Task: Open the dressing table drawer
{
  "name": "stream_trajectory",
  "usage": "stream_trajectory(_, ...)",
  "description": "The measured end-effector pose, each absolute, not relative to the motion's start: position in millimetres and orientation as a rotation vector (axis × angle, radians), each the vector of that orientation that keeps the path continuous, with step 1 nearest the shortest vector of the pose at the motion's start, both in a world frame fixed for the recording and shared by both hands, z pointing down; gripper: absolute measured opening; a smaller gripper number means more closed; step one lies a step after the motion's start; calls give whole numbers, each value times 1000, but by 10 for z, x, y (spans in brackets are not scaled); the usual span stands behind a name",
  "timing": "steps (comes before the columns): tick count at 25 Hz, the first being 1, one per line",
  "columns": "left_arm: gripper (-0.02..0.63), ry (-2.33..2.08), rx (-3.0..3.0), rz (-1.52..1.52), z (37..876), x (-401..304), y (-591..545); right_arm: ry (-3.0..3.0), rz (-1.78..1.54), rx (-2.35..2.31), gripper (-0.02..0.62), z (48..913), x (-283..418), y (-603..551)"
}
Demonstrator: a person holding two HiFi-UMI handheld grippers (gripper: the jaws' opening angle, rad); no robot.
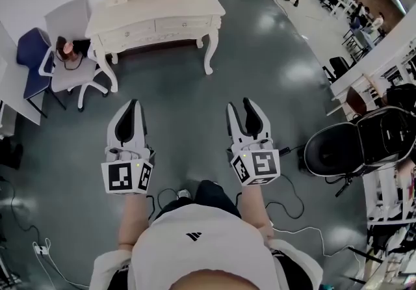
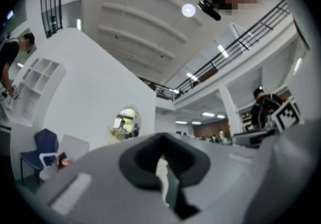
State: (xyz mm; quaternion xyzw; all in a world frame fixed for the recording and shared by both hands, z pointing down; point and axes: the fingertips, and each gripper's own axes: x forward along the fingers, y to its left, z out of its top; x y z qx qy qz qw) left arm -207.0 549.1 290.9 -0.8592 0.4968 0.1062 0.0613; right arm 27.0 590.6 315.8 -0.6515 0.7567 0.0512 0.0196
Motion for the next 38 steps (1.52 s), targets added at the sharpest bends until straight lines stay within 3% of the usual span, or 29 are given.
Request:
stream_trajectory(16,8,1569,-2580,326,3006,-2007,4321,2382,173,-1984,153,3167,405,4620)
stream_trajectory(38,8,1582,-2514,302,2844,-986,2443,2418,169,-1862,156,3081,1321,2536)
